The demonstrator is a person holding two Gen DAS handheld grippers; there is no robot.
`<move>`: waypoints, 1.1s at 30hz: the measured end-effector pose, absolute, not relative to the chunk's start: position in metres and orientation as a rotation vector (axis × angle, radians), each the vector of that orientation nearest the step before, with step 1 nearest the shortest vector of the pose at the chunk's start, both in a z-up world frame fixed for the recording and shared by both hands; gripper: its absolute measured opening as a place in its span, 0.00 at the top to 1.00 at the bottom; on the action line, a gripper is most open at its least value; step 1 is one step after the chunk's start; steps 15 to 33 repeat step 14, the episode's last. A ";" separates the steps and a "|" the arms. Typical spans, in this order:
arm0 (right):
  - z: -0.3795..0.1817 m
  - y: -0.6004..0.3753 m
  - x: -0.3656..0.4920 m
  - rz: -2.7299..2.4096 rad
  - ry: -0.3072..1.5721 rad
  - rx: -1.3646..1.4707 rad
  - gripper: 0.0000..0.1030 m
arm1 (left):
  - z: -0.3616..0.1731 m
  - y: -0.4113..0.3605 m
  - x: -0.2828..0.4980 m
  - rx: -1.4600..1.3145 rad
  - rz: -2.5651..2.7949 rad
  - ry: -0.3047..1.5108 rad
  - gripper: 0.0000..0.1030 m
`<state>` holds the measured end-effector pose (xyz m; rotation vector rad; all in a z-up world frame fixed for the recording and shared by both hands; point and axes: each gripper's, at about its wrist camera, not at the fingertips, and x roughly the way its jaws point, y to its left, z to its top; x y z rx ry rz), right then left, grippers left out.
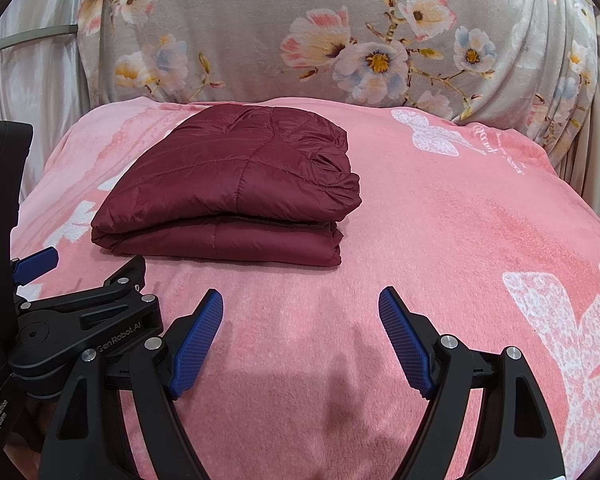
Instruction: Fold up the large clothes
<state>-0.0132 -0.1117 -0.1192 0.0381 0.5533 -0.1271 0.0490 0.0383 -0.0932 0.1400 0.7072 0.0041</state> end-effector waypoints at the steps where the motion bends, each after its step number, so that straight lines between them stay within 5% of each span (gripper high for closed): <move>1: -0.119 -0.112 -0.013 -0.128 0.553 0.037 0.24 | -0.093 0.038 0.049 0.140 0.004 0.707 0.09; 33: -0.120 -0.113 -0.013 -0.131 0.556 0.034 0.24 | -0.093 0.036 0.048 0.147 0.011 0.707 0.12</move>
